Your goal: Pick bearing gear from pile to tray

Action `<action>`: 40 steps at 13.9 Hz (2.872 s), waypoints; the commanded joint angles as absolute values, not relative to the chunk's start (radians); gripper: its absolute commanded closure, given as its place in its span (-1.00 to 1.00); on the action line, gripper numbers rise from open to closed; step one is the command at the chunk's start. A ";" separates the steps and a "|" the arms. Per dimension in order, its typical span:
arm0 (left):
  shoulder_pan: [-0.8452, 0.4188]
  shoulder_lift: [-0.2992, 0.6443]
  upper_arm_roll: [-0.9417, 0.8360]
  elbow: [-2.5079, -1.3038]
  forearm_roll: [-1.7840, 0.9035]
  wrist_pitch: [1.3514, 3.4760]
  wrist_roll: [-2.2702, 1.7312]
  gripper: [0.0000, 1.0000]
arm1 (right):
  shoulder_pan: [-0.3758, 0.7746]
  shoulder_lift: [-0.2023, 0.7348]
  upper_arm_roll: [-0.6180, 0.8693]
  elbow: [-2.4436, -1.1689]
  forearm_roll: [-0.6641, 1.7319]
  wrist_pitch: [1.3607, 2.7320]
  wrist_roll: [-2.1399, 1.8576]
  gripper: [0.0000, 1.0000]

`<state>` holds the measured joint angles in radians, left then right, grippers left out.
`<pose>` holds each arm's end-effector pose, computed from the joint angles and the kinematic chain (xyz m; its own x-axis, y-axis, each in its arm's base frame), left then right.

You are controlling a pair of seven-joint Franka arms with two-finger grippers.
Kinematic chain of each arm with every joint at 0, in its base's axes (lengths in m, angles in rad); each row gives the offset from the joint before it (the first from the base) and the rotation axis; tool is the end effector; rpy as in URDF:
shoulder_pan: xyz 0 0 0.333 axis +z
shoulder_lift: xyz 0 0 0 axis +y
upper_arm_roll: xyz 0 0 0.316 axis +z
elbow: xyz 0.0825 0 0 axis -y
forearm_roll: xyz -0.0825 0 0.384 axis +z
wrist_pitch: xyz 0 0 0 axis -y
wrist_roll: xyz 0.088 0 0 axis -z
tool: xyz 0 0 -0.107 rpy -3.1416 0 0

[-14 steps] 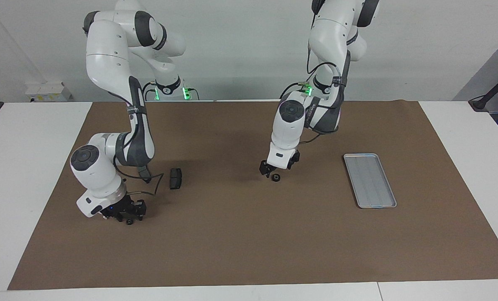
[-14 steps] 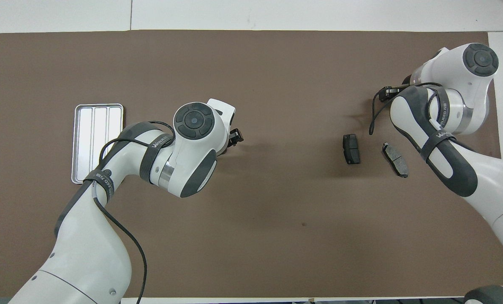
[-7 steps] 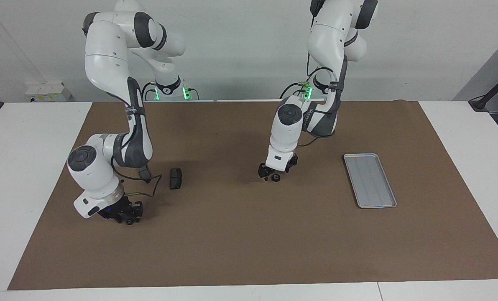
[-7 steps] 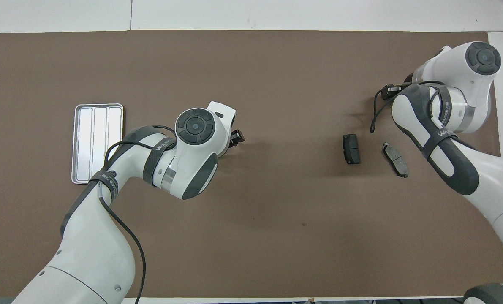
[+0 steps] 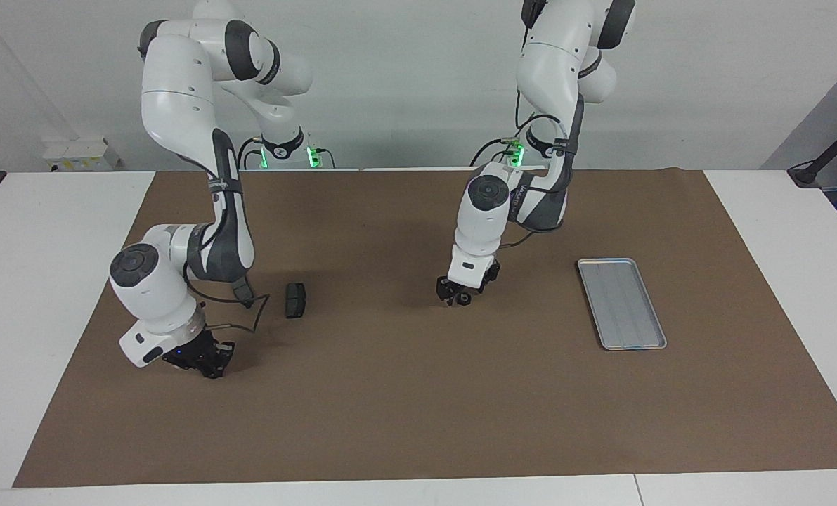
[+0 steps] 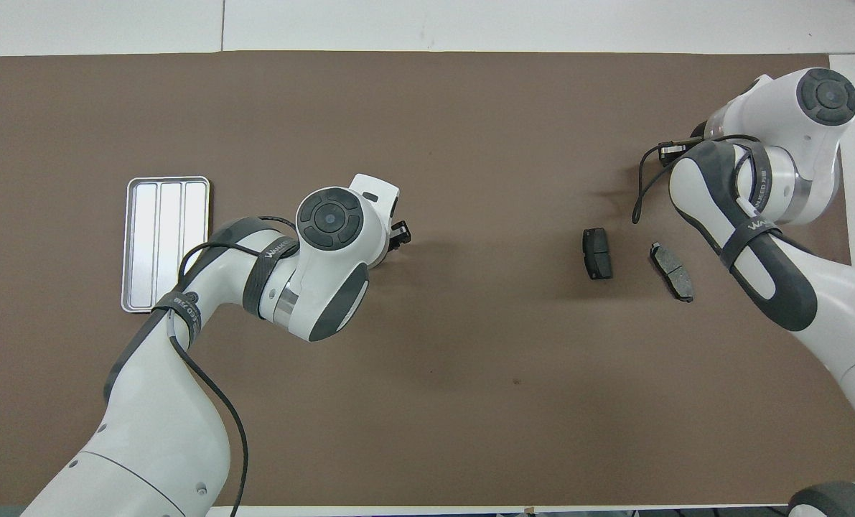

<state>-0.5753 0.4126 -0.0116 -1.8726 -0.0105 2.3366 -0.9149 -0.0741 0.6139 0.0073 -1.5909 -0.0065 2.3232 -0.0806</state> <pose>0.5329 -0.3541 0.2978 0.9436 0.3303 0.0213 0.3290 -0.9431 0.0484 0.7061 -0.0481 0.2869 0.9929 0.0169 0.1177 0.0158 -0.9998 0.0105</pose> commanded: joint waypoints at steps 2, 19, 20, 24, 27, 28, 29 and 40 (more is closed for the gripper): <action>-0.588 0.402 -0.002 -1.904 -0.017 2.370 -0.931 -0.35 | -0.077 0.623 0.021 -1.539 -0.006 2.255 -0.078 1.00; -0.402 0.221 0.002 -1.943 -0.017 2.126 -0.697 0.80 | 0.173 0.218 0.031 -1.339 -0.005 1.488 0.348 1.00; -0.356 0.183 0.002 -1.994 -0.017 2.128 -0.592 0.80 | 0.196 0.209 0.031 -1.339 -0.003 1.480 0.397 1.00; -0.161 0.147 0.003 -2.029 -0.017 2.066 -0.206 0.82 | 0.308 0.201 0.040 -1.341 0.057 1.491 0.738 1.00; -0.072 0.147 0.003 -2.042 -0.017 2.072 -0.062 0.83 | 0.405 0.210 0.044 -1.345 0.080 1.543 0.935 1.00; -0.057 0.143 0.005 -2.057 -0.017 2.097 -0.020 0.83 | 0.435 0.218 0.044 -1.345 0.080 1.561 0.986 1.00; -0.034 0.135 0.005 -2.089 -0.017 2.135 0.012 0.83 | 0.472 0.241 0.044 -1.345 0.075 1.586 1.046 1.00; 0.012 0.103 0.005 -2.244 -0.017 2.301 0.008 0.81 | 0.665 0.517 0.043 -1.376 -0.006 1.899 1.300 1.00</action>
<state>0.0011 0.1421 0.0125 -2.1979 -0.0103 2.2701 0.0034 0.6302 0.4729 0.0448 -1.3667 0.0434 1.8388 1.2352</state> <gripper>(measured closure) 0.652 0.767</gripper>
